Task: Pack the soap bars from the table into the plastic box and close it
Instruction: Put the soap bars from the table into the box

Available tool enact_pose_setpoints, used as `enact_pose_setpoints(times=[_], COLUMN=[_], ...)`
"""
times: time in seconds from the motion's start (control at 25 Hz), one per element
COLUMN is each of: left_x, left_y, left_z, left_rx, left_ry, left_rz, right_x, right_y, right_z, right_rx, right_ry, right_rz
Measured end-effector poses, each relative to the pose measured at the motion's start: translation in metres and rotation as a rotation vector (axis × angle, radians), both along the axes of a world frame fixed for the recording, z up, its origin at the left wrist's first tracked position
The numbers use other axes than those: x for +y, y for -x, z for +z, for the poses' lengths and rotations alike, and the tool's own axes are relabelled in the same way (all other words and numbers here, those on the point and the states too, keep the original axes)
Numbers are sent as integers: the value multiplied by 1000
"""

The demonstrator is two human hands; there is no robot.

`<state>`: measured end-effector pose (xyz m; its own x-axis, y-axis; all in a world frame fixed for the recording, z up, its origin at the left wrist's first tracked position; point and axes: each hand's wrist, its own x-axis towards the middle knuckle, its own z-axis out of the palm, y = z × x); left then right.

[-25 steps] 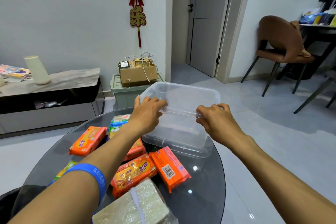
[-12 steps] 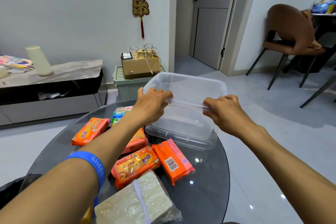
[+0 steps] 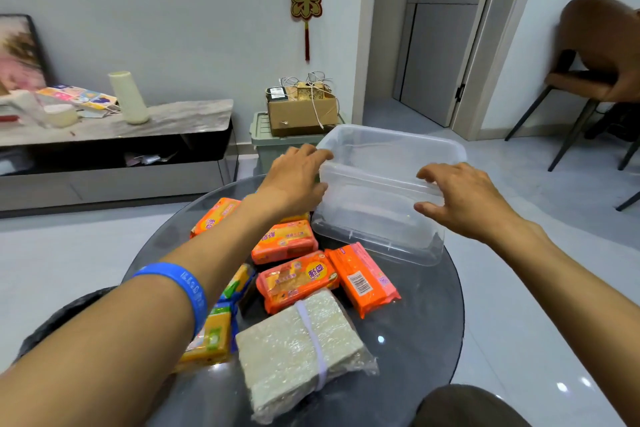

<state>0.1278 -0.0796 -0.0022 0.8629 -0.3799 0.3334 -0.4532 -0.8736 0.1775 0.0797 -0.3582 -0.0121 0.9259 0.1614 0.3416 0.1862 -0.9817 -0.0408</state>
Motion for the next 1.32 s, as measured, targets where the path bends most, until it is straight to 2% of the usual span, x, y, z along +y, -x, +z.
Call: enact_pose_setpoints(times=[0.16,0.4,0.44,0.52,0.6,0.64,0.68,0.76,0.8,0.88,1.08,1.2,1.32], left_x=[41,67,65,64,63,63,62,55,53,50,49,55,72], left_y=[14,21,21,20,16,13,11,6,4,-3,-8,5,18], left_z=[-11,-42,-46,-54,-60,-64,-68,-77,-82,-89,-94,-79,-30], left_rx=[118,290,305,322,370,416,462,518,517,481,483,400,257], left_ry=[-54,-127,-155,-188,-186,-184,-194,-237,-247,-226,-122,-55,188], left_rz=[105,118,119,125,139,141,135,114,112,128,240,287,298], right_x=[15,9,11,25,48,64,78,97,98,91,103,116,91], right_y=[1,2,3,10,25,34,43,53,54,49,39,43,53], right_z=[0,10,11,16,11,2,-12,-42,-54,-65,-75,-71,-34], right_rx=[58,231,213,16,-207,-232,-163,150,301,472,500,491,494], right_ry=[-32,-39,-8,13,-79,-101,-95,-65,-59,-124,-194,-202,-439], right_rz=[23,26,28,75,209,247,248,139,71,-23,-82,-88,-139])
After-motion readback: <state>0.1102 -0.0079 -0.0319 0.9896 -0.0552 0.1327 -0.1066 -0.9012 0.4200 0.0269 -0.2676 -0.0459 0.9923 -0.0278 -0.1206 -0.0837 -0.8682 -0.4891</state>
